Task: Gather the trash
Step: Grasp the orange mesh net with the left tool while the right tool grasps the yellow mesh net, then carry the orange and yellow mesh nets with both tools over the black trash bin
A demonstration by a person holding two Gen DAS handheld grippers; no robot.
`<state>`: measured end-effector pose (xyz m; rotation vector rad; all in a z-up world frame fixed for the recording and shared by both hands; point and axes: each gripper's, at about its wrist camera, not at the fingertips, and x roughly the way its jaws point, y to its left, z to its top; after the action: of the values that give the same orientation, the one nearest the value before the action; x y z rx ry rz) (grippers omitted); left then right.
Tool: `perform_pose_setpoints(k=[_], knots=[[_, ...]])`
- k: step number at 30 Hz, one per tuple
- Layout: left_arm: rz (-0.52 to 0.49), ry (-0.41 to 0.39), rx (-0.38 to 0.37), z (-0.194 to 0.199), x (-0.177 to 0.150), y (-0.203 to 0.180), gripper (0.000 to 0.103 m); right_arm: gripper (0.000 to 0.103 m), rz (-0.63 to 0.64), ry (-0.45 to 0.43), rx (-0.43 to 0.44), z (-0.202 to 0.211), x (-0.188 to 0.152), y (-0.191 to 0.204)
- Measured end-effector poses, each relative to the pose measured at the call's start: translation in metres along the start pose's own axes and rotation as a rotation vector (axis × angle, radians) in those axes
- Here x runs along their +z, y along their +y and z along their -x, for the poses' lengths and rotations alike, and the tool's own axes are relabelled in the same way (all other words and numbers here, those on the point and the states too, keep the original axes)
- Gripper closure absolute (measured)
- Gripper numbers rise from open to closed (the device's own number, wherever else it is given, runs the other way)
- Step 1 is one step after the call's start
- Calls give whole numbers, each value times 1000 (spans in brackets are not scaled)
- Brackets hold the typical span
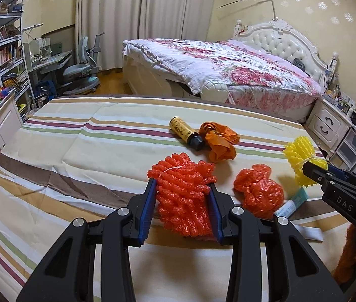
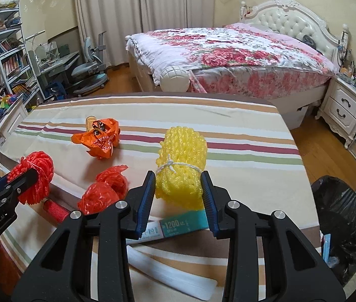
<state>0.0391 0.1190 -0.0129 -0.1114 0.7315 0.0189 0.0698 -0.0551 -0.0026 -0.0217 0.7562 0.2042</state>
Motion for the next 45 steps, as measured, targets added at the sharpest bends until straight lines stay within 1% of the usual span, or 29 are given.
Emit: perform_pose_setpoints(k=[4, 12, 20, 29, 37, 45], knots=[[-23, -24, -41, 9, 0, -21, 65, 67, -20, -21, -39, 17, -7, -19], [-100, -45, -136, 17, -2, -76, 65, 67, -91, -52, -150, 48, -20, -78], [-187, -48, -229, 13, -7, -137, 65, 67, -180, -56, -256, 66, -38, -139], [-278, -43, -317, 1, -10, -203, 65, 67, -234, -62, -365, 80, -53, -190], [-345, -34, -370, -12, -11, -249, 65, 67, -264, -48, -417, 77, -64, -221], [-411, -16, -402, -26, -15, -287, 65, 67, -329, -44, -437, 75, -74, -248]])
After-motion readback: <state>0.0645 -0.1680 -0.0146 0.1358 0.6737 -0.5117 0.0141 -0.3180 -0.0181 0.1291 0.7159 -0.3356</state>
